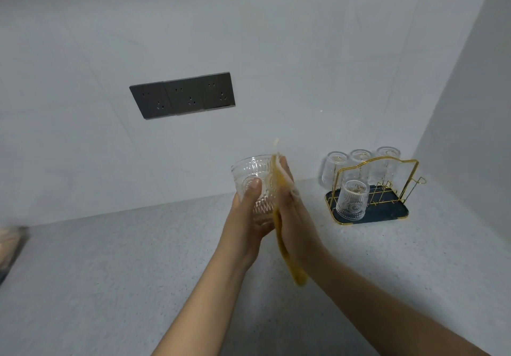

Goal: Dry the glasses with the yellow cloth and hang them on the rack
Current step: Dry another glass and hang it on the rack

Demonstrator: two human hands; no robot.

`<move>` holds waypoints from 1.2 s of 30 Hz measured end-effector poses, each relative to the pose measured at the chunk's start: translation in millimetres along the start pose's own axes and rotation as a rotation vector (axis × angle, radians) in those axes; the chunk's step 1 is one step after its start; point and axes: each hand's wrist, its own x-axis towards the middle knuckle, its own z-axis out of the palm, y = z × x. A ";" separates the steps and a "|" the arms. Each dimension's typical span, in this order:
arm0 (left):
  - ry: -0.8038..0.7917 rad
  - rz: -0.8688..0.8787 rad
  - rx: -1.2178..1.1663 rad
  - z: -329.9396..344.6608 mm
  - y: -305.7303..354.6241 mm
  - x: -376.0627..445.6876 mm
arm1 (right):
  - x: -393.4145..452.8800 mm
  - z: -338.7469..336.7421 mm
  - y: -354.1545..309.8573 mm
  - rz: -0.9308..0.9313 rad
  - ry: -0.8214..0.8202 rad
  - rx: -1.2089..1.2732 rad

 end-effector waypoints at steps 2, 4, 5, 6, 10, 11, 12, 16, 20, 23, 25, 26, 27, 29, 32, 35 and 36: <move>-0.068 -0.001 0.015 0.4 3.1 -0.5 | 3.3 -3.4 -1.1 0.015 0.031 0.084; -0.117 0.013 0.063 0.5 0.6 -0.6 | 12.9 -10.5 -8.0 0.142 0.064 0.171; -0.132 0.027 0.091 0.4 -0.1 -0.9 | 16.0 -14.2 -10.6 0.208 0.067 0.182; -0.123 0.047 0.133 -0.6 -1.1 -0.8 | 16.7 -16.6 -11.8 0.243 0.059 0.192; 0.080 0.095 0.315 -2.7 -4.5 -0.3 | 9.3 -13.4 -2.6 0.180 0.069 0.179; 0.132 0.091 0.335 -1.7 -5.9 -0.3 | 8.2 -11.1 -0.9 0.144 0.070 0.165; 0.146 0.101 0.357 -1.5 -7.1 -0.2 | 7.7 -7.7 1.0 0.114 0.071 0.160; 0.048 0.123 0.313 2.2 -5.5 -1.4 | 10.4 -7.7 -1.7 0.085 0.040 0.130; -0.104 0.041 0.108 7.9 -5.1 -9.5 | 24.0 -25.1 -13.0 0.351 0.066 0.196; -0.055 0.063 0.168 4.6 -6.4 -4.0 | 19.9 -22.7 -11.3 0.326 0.060 0.181; 0.048 0.093 0.223 4.2 -6.0 -0.8 | 12.6 -15.7 -3.2 0.202 0.051 0.183; 0.088 0.093 0.237 2.5 -8.4 0.9 | 9.0 -12.3 -0.7 0.127 0.060 0.154; 0.105 0.098 0.246 2.8 -9.9 0.7 | 7.4 -8.9 0.6 0.068 0.080 0.107; 0.090 0.122 0.258 5.0 -11.4 -0.2 | 6.2 -2.7 -0.1 -0.009 0.097 0.029; 0.012 0.131 0.266 7.4 -8.9 -1.9 | 10.6 -2.4 -0.3 -0.035 0.109 0.011; -0.032 0.089 0.164 7.0 -8.1 -5.2 | 22.8 -14.4 -8.4 0.169 0.076 0.150; -0.041 0.083 0.170 6.0 -8.0 -4.7 | 25.3 -17.2 -8.9 0.257 0.065 0.205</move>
